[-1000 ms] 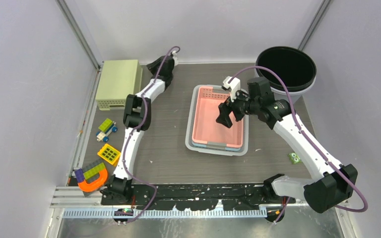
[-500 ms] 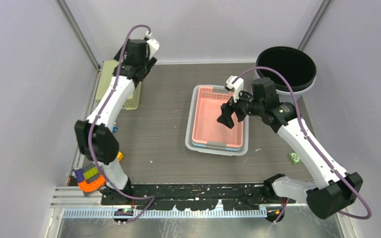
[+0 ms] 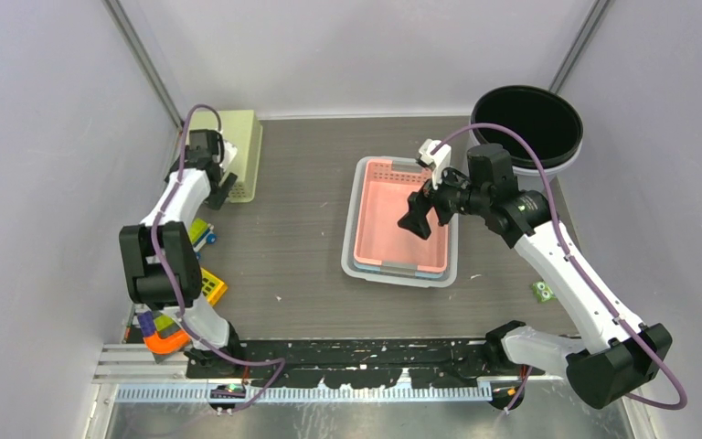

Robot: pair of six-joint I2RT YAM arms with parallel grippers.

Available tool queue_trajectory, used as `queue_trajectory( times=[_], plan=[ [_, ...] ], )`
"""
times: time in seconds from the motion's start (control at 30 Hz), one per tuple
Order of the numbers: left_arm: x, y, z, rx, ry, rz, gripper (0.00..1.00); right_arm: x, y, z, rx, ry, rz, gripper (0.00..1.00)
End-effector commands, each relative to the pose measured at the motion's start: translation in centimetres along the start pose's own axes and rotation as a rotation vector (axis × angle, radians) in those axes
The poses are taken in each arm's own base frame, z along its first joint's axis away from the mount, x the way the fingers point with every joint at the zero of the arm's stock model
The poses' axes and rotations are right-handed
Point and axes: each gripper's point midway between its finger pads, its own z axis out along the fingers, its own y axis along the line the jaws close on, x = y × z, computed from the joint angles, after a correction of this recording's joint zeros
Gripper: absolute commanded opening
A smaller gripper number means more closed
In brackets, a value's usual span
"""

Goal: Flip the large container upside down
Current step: Move the container to the corner of the board.

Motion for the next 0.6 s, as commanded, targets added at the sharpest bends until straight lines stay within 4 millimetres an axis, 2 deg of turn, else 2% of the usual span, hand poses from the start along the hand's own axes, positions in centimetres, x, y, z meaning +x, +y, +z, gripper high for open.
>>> queue_trajectory(
  times=[0.0, 0.23, 0.57],
  plan=[
    [-2.5, 2.2, 2.6, -0.122, -0.06, -0.012, 1.0, -1.7, 0.2, -0.6, -0.001, -0.064, -0.026, 1.0],
    [-3.5, 3.4, 6.1, -0.179, -0.029, -0.041, 1.0, -1.6, 0.1, -0.4, 0.001, -0.059, -0.018, 1.0],
    [-4.5, 4.9, 6.9, -0.229, -0.021, -0.083, 1.0, -1.4, 0.1, -0.2, -0.004, -0.055, -0.017, 1.0]
  ],
)
